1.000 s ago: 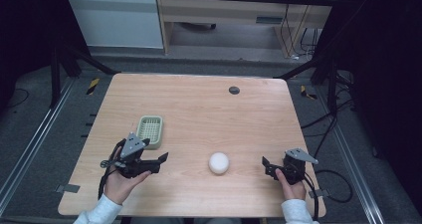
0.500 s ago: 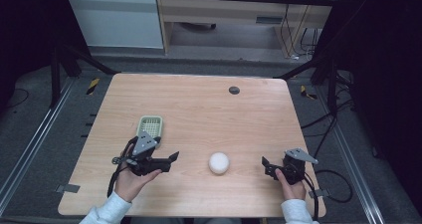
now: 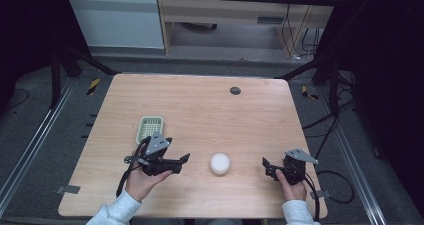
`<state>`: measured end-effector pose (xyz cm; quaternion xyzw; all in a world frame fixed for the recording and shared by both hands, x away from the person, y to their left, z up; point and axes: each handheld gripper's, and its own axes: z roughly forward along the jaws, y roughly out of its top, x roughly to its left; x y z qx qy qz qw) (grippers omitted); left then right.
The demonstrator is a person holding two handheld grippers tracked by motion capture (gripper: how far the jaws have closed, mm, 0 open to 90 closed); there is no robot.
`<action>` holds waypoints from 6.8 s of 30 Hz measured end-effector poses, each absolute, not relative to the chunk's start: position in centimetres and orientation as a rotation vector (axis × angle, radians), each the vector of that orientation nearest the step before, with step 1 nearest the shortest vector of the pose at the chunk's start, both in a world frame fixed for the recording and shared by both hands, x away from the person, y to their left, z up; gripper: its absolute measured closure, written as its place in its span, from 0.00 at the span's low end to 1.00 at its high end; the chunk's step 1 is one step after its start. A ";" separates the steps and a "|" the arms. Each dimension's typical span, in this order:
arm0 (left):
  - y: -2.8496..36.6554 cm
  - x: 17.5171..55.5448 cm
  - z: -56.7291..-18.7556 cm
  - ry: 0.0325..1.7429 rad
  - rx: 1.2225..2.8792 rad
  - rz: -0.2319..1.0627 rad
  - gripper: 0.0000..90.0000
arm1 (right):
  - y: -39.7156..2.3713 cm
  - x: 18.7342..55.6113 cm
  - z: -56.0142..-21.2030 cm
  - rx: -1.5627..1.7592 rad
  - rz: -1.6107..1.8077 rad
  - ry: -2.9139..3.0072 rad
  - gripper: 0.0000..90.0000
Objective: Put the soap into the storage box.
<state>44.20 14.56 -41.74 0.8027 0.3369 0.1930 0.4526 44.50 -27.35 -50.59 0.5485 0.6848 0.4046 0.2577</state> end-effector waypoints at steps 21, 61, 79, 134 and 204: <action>11.7 44.8 -41.9 0.793 2.021 0.450 0.21 | -27.3 44.6 -50.6 1.484 1.097 1.864 0.05; 6.6 45.6 -43.5 0.721 2.136 0.379 0.20 | -27.2 44.7 -50.7 1.494 1.088 1.871 0.05; 4.9 46.2 -44.6 0.725 2.166 0.352 0.20 | -27.1 44.7 -50.7 1.495 1.092 1.870 0.05; 1.7 47.7 -48.3 0.742 2.294 0.300 0.17 | -27.0 44.8 -50.7 1.493 1.089 1.881 0.05; 1.6 47.8 -48.3 0.723 2.346 0.301 0.26 | -27.0 44.9 -50.8 1.487 1.080 1.883 0.05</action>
